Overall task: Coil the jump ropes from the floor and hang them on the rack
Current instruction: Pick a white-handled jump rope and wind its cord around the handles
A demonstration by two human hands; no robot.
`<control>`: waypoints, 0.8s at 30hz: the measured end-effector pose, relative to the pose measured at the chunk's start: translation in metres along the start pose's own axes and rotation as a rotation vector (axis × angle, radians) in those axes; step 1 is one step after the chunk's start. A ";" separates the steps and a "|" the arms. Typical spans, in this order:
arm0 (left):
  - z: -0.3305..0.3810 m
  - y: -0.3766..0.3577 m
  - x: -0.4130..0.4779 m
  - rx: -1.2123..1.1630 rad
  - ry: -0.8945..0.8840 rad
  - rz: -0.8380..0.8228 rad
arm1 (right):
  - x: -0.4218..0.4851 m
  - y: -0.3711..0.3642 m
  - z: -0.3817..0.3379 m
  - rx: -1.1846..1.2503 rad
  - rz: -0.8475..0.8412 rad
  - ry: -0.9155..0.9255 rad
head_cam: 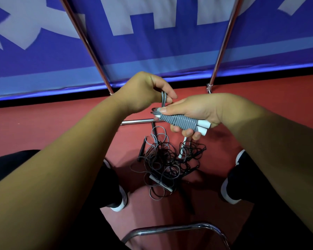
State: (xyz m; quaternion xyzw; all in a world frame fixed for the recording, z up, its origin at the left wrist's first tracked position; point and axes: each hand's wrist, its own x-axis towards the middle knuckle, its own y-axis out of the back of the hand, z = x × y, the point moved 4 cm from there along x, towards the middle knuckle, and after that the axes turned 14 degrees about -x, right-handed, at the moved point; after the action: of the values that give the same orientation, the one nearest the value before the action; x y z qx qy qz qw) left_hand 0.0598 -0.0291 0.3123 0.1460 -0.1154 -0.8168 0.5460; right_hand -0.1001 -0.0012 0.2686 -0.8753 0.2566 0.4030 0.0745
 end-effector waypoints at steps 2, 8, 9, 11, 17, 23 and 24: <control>0.002 0.001 0.004 0.115 -0.059 0.041 | 0.003 0.003 0.001 0.005 0.078 -0.008; 0.007 0.000 0.005 0.431 -0.226 0.020 | 0.020 0.025 0.015 0.126 0.358 -0.066; 0.006 0.000 0.006 0.467 -0.234 0.020 | 0.021 0.027 0.015 0.142 0.379 -0.060; 0.001 0.002 0.008 0.481 -0.151 0.029 | 0.022 0.029 0.014 0.172 0.402 -0.038; -0.010 0.004 0.007 0.544 0.055 0.105 | 0.024 0.027 0.006 0.243 0.426 0.026; -0.027 -0.004 0.003 -0.166 0.313 0.076 | 0.022 0.028 0.002 0.291 0.521 0.137; -0.026 -0.005 0.003 -0.314 0.343 0.093 | 0.022 0.028 0.001 0.292 0.539 0.152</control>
State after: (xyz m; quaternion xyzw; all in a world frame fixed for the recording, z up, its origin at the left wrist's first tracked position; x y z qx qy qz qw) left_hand 0.0634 -0.0303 0.2863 0.1904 0.1007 -0.7619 0.6108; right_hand -0.1032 -0.0336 0.2540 -0.7835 0.5394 0.3004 0.0704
